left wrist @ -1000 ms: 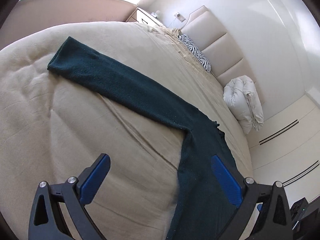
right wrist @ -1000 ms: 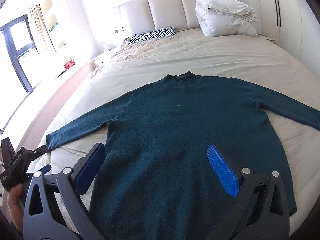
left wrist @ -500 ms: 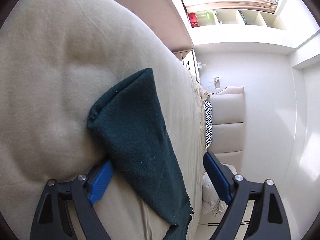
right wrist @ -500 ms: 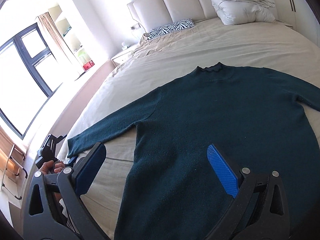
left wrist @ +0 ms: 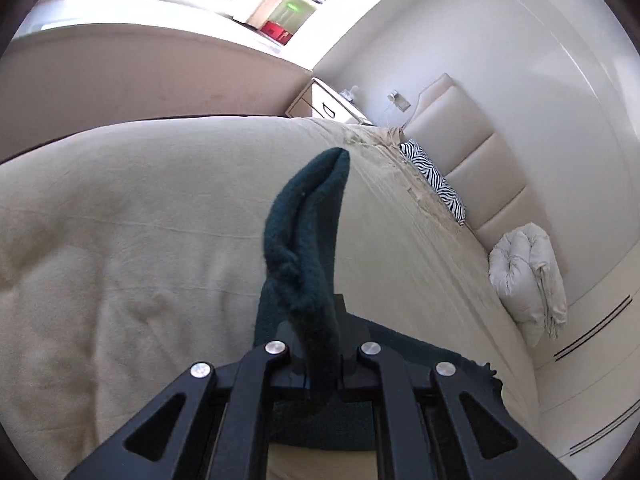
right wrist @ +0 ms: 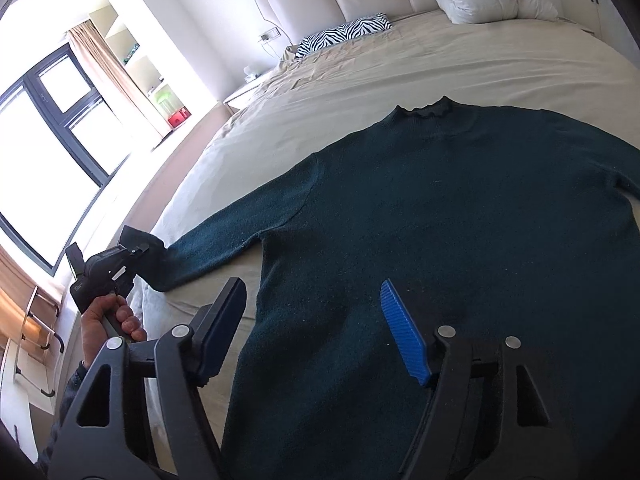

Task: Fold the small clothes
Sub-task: 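Carry the held sleeve across the sweater body with the left tool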

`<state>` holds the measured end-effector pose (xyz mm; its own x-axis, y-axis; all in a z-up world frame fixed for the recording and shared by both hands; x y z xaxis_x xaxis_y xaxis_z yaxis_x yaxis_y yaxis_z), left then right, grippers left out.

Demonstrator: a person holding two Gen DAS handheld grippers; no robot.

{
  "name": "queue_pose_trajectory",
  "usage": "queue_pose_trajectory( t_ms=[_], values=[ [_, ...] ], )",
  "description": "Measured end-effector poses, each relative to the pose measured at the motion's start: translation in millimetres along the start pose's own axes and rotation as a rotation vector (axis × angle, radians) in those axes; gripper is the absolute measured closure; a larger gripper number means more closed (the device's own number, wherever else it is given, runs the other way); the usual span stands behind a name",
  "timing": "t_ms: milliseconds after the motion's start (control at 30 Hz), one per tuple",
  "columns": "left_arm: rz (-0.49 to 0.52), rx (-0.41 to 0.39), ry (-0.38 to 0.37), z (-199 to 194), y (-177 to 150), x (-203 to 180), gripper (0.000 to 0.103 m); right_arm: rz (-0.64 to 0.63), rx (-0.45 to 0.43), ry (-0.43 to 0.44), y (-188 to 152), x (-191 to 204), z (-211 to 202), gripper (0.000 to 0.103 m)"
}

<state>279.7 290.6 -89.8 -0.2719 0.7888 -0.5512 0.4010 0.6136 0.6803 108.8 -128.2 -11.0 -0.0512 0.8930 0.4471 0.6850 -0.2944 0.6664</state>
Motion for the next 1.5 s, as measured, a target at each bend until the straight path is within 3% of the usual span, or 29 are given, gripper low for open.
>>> queue_pose_trajectory(
  t_ms=[133, 233, 433, 700, 733, 867, 933, 1000, 1067, 1133, 1267, 1367, 1500],
  values=[
    [0.549, 0.003, 0.028, -4, -65, -96, 0.095, 0.090, 0.057, 0.093, 19, -5, 28, 0.036],
    [0.788, -0.041, 0.067, -10, -105, -128, 0.095, 0.200, 0.135, 0.226, 33, -3, 61, 0.036],
    [1.036, -0.103, 0.127, -31, -150, -146, 0.094, 0.360, 0.310, 0.455, 50, 22, 125, 0.036],
    [1.192, -0.173, 0.207, -35, -167, -147, 0.093, 0.405, 0.456, 0.544, 30, 66, 177, 0.036],
    [1.199, -0.174, 0.208, -36, -168, -146, 0.092, 0.393, 0.467, 0.545, 28, 70, 181, 0.038],
    [1.212, -0.182, 0.209, -38, -169, -147, 0.090, 0.345, 0.515, 0.536, 21, 81, 199, 0.079],
    [1.198, -0.172, 0.211, -40, -171, -144, 0.088, 0.310, 0.511, 0.517, 22, 82, 204, 0.091],
    [1.184, -0.159, 0.208, -39, -170, -143, 0.076, 0.280, 0.491, 0.490, 27, 80, 204, 0.095],
    [1.156, -0.177, 0.184, -48, -167, -146, 0.044, 0.268, 0.447, 0.470, 41, 72, 200, 0.095],
    [1.091, -0.182, 0.123, -60, -161, -149, 0.033, 0.270, 0.396, 0.443, 61, 53, 192, 0.096],
    [0.872, -0.106, -0.009, -69, -140, -146, 0.035, 0.177, 0.273, 0.269, 103, -7, 172, 0.096],
    [0.662, 0.005, -0.101, -57, -119, -137, 0.052, 0.191, 0.223, 0.167, 129, -59, 161, 0.096],
    [0.414, 0.134, -0.213, -35, -98, -127, 0.060, 0.226, 0.171, 0.084, 153, -117, 149, 0.096]
  ],
)
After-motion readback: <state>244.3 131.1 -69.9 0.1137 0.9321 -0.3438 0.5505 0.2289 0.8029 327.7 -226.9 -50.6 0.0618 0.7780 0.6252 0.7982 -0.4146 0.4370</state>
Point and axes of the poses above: each gripper's, at about its wrist camera, not at the fingertips, and z roughly the way its jaws point, x to its left, y to its top, the point moved 7 cm from there along z, roughly the way its jaws point, and after that the axes turned 8 degrees about -x, right-handed, at the moved point
